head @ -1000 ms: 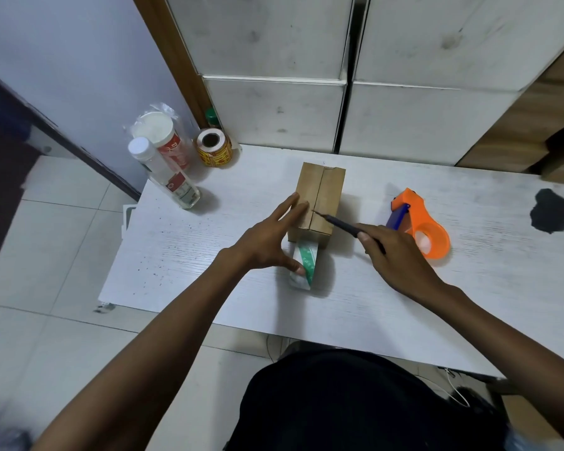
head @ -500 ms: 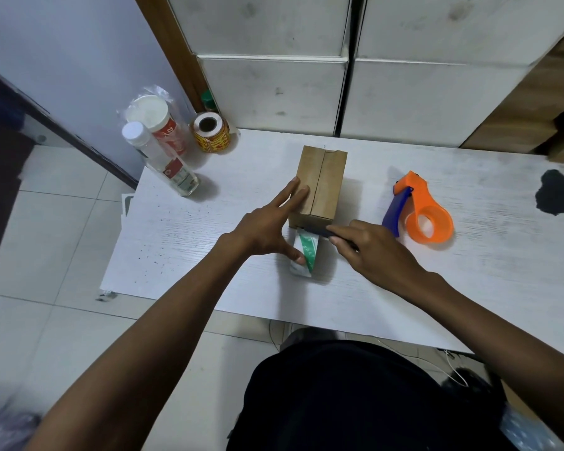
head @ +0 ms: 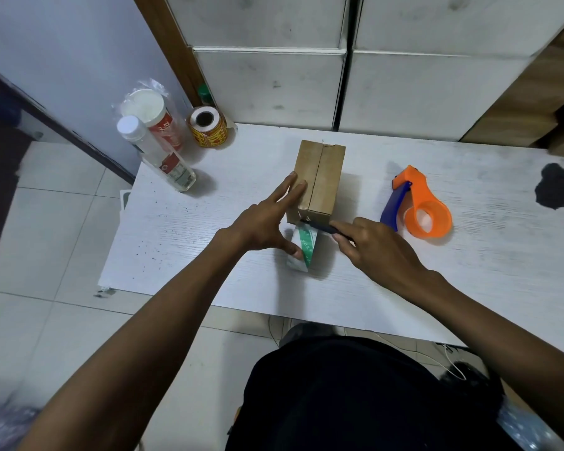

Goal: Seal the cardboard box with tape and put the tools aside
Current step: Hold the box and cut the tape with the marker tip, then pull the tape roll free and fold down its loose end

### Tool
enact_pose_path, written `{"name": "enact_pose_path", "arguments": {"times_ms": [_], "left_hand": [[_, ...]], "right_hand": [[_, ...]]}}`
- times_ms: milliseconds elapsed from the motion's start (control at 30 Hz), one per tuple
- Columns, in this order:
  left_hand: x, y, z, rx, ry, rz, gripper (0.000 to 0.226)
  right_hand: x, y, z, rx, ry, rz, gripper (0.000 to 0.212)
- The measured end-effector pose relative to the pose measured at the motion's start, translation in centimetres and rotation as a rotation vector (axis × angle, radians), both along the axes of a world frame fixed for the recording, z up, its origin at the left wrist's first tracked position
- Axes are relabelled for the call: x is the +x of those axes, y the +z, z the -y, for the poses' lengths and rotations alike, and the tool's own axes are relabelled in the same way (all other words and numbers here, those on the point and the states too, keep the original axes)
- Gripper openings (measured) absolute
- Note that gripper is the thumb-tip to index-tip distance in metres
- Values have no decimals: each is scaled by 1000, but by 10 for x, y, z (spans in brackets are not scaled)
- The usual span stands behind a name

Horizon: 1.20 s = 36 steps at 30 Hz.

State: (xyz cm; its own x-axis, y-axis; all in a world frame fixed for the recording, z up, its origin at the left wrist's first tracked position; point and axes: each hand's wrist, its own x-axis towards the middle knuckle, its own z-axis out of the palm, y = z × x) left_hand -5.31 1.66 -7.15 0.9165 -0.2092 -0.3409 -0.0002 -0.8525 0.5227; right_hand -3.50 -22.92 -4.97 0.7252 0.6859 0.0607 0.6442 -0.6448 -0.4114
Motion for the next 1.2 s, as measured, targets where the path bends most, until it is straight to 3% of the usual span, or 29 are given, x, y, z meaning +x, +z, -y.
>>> {"name": "enact_pose_path", "arguments": {"times_ms": [233,500,700,767,933,1000,1067,1200], "left_hand": [[-1,-2,-2,18,-7,-6,142],[-2,-3,-1,-11,-8,-3,143],[-3,-13,-1,-81,-5,27,144],[-4,-17,-1,-97,-2,38,145],[-11,-17,1,-206,119,67,147],[-19,-13,6,-285,277,72,133],[-28,-13,14,-314,475,128,103],[-34,-24,25,-417,770,65,51]], "right_hand": [[5,-2,27,-36,-79,-87,21],[-1,1,54,88,-183,-173,18],[7,-16,60,210,-393,-248,21],[13,-27,56,175,-424,-259,24],[29,-55,33,-160,-462,-306,30],[31,-63,24,-162,-467,-358,23],[31,-68,18,-168,-481,-363,19],[24,-66,16,-195,-511,-216,28]]}}
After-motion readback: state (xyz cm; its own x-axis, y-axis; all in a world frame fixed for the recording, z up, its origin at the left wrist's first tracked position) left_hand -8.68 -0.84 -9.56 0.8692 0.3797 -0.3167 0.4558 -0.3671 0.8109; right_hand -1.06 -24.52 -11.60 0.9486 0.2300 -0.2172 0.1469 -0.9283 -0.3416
